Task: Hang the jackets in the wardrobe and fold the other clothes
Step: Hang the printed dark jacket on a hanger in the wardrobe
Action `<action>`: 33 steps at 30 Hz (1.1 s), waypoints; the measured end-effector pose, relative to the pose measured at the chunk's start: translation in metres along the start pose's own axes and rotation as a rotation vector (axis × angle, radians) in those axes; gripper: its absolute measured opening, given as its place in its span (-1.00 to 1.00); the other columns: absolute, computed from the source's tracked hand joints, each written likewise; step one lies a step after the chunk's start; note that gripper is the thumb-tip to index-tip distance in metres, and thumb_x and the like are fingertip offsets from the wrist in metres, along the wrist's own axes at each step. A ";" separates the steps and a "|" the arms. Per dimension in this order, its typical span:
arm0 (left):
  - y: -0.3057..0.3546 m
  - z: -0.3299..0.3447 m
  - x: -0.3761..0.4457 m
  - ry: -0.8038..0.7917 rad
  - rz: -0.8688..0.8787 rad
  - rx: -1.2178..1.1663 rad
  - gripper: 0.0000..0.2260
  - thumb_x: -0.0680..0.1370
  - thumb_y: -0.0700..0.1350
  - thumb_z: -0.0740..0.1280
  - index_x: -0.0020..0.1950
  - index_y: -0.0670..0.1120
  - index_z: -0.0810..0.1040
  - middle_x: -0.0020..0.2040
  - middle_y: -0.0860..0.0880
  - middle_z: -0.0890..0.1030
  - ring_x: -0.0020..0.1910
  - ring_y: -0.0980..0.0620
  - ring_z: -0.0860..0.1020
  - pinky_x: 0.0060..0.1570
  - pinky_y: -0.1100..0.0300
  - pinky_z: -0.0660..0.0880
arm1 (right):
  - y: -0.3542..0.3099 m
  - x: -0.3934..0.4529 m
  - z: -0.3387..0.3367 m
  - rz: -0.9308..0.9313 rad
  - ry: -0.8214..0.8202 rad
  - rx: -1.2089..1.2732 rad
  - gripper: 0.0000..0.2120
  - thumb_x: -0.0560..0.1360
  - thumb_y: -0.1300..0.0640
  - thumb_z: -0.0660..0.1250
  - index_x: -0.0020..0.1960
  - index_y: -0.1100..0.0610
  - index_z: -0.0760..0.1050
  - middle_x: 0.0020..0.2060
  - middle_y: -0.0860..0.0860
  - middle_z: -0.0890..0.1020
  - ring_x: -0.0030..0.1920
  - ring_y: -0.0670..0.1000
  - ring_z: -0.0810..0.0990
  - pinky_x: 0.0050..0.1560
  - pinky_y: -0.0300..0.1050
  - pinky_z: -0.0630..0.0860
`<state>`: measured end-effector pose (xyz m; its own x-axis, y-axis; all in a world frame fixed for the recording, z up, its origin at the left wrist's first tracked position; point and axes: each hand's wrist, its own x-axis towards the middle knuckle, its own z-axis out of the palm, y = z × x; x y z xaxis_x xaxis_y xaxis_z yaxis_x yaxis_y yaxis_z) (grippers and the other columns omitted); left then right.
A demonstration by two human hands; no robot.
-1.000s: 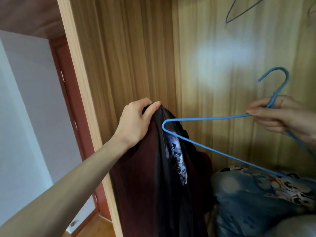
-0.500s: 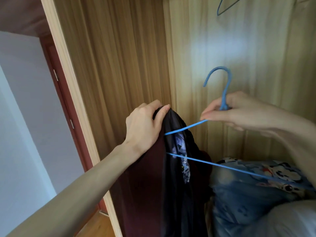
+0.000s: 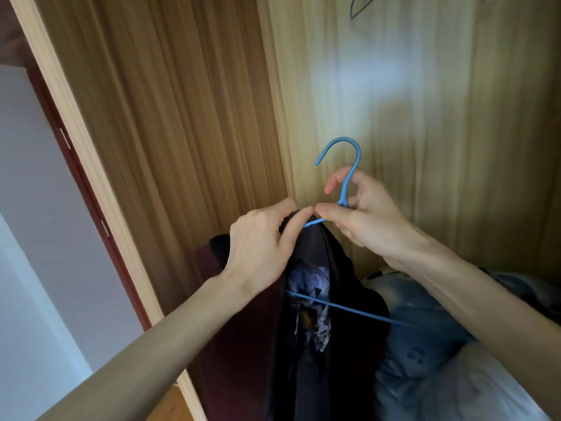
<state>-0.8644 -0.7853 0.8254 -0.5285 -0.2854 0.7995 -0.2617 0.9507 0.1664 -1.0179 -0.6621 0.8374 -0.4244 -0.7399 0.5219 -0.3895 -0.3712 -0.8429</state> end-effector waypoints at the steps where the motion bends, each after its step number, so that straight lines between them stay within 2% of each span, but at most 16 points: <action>1: -0.001 0.001 -0.001 -0.030 0.003 0.007 -0.64 0.68 0.25 0.17 -0.21 0.08 0.40 -0.46 0.04 0.41 -0.35 -0.01 0.44 -0.35 0.17 0.37 | 0.002 -0.001 -0.001 0.025 -0.013 0.040 -0.76 0.57 0.31 0.40 0.06 0.06 0.39 -0.53 -0.08 0.32 -0.55 -0.07 0.20 -0.57 -0.26 0.18; 6: 0.000 0.008 -0.005 -0.097 -0.056 -0.010 -0.41 0.60 0.45 0.08 -0.27 -0.05 0.40 -0.48 -0.03 0.39 -0.39 -0.06 0.38 -0.34 0.16 0.33 | 0.009 -0.004 -0.005 0.133 -0.079 0.098 -0.69 0.52 0.28 0.48 0.05 0.05 0.37 -0.52 -0.08 0.33 -0.52 -0.06 0.18 -0.58 -0.27 0.13; 10: -0.004 0.008 -0.009 -0.187 -0.059 -0.064 -0.42 0.58 0.45 0.14 -0.26 -0.06 0.38 -0.44 -0.07 0.43 -0.36 -0.08 0.40 -0.27 0.11 0.41 | 0.006 0.002 -0.015 0.226 -0.251 0.131 -0.79 0.57 0.14 0.48 0.07 0.05 0.45 -0.46 -0.10 0.38 -0.50 -0.10 0.20 -0.58 -0.29 0.15; 12: -0.005 0.009 -0.011 -0.220 -0.055 -0.091 -0.45 0.60 0.41 0.17 -0.27 -0.05 0.34 -0.44 -0.01 0.37 -0.37 -0.04 0.36 -0.28 0.10 0.37 | 0.004 0.006 -0.023 0.255 -0.349 0.164 -0.78 0.60 0.02 0.45 0.12 0.09 0.49 -0.40 -0.04 0.45 -0.48 -0.09 0.29 -0.55 -0.28 0.24; 14: -0.006 0.010 -0.013 -0.224 -0.054 -0.090 -0.46 0.62 0.38 0.18 -0.28 -0.05 0.31 -0.44 0.02 0.33 -0.35 -0.05 0.33 -0.28 0.09 0.34 | 0.002 0.011 -0.036 0.274 -0.492 0.127 -0.65 0.59 -0.11 0.42 0.22 0.13 0.57 -0.26 0.03 0.61 -0.35 -0.05 0.51 -0.42 -0.25 0.44; 15: -0.007 0.010 -0.014 -0.217 -0.062 -0.089 -0.46 0.62 0.37 0.19 -0.28 -0.05 0.31 -0.44 0.02 0.31 -0.33 -0.06 0.33 -0.28 0.08 0.34 | 0.002 0.013 -0.044 0.296 -0.570 0.116 -0.59 0.59 -0.17 0.38 0.28 0.09 0.58 -0.12 0.06 0.69 -0.23 -0.02 0.62 -0.32 -0.22 0.53; 17: -0.011 0.009 -0.015 -0.197 -0.094 -0.087 -0.46 0.62 0.37 0.20 -0.28 -0.06 0.32 -0.43 0.00 0.32 -0.32 -0.07 0.31 -0.24 0.07 0.37 | 0.010 0.017 -0.064 0.360 -0.662 0.101 -0.54 0.62 -0.24 0.29 0.35 0.04 0.56 0.15 0.11 0.72 0.00 0.02 0.70 -0.17 -0.19 0.61; 18: -0.013 0.007 -0.014 -0.188 -0.111 -0.082 -0.46 0.62 0.37 0.21 -0.27 -0.06 0.34 -0.43 -0.02 0.33 -0.32 -0.06 0.32 -0.22 0.06 0.39 | 0.017 0.018 -0.075 0.392 -0.675 0.081 -0.53 0.64 -0.25 0.25 0.36 0.05 0.56 0.21 0.13 0.71 0.06 0.02 0.71 -0.13 -0.20 0.62; 21: -0.024 -0.001 -0.007 -0.137 -0.159 -0.069 -0.50 0.63 0.34 0.23 -0.29 -0.03 0.39 -0.44 0.00 0.37 -0.36 -0.01 0.36 -0.21 0.05 0.40 | 0.044 0.015 -0.097 0.477 -0.663 0.018 -0.52 0.63 -0.19 0.22 0.29 0.12 0.65 0.23 0.14 0.70 0.12 0.02 0.72 -0.11 -0.23 0.63; 24: -0.029 -0.007 0.001 -0.091 -0.186 -0.102 -0.53 0.63 0.32 0.25 -0.35 0.06 0.36 -0.47 0.07 0.33 -0.40 0.06 0.32 -0.27 0.09 0.34 | 0.075 0.000 -0.092 0.534 -0.618 -0.019 -0.58 0.59 -0.16 0.31 0.23 0.12 0.66 0.16 0.11 0.74 0.12 0.08 0.73 -0.09 -0.20 0.65; 26: -0.026 -0.007 0.005 -0.078 -0.191 -0.104 -0.52 0.63 0.33 0.25 -0.36 0.06 0.36 -0.47 0.07 0.32 -0.40 0.06 0.31 -0.27 0.10 0.34 | 0.093 -0.013 -0.068 0.465 -0.580 -0.102 -0.66 0.57 -0.19 0.43 0.16 0.04 0.68 0.07 0.06 0.76 0.05 0.06 0.75 -0.09 -0.17 0.67; 27: -0.024 -0.006 0.006 -0.074 -0.193 -0.104 -0.52 0.63 0.33 0.26 -0.35 0.06 0.36 -0.46 0.07 0.33 -0.40 0.05 0.31 -0.27 0.09 0.34 | 0.100 -0.021 -0.052 0.406 -0.546 -0.180 -0.66 0.49 -0.25 0.47 0.10 -0.03 0.67 0.01 0.00 0.76 -0.01 0.00 0.75 -0.11 -0.17 0.66; 29: -0.019 -0.005 0.009 -0.065 -0.193 -0.107 -0.53 0.63 0.33 0.26 -0.34 0.05 0.38 -0.45 0.05 0.36 -0.39 0.06 0.32 -0.26 0.09 0.35 | 0.116 -0.036 -0.019 0.236 -0.436 -0.387 -0.62 0.40 -0.31 0.49 0.00 -0.06 0.55 -0.12 -0.08 0.66 -0.17 -0.12 0.64 -0.16 -0.15 0.56; 31: -0.016 -0.005 0.010 -0.057 -0.185 -0.120 -0.52 0.63 0.32 0.27 -0.33 0.02 0.38 -0.43 0.00 0.38 -0.38 0.07 0.32 -0.26 0.08 0.35 | 0.134 -0.046 0.005 0.079 -0.305 -0.606 -0.61 0.45 -0.23 0.48 -0.03 -0.04 0.35 -0.11 -0.13 0.51 -0.14 -0.09 0.52 -0.11 -0.08 0.45; 33: -0.014 -0.007 0.009 -0.059 -0.180 -0.136 -0.50 0.63 0.31 0.28 -0.32 -0.02 0.35 -0.41 -0.04 0.36 -0.37 0.07 0.30 -0.25 0.06 0.35 | 0.148 -0.050 0.019 0.066 -0.217 -0.742 -0.57 0.46 -0.19 0.45 0.00 -0.03 0.22 -0.05 -0.11 0.43 -0.06 0.00 0.51 -0.15 0.00 0.41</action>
<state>-0.8603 -0.8004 0.8344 -0.5307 -0.4543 0.7155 -0.2464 0.8905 0.3826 -1.0389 -0.6910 0.6844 -0.3257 -0.8691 0.3722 -0.8472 0.0935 -0.5229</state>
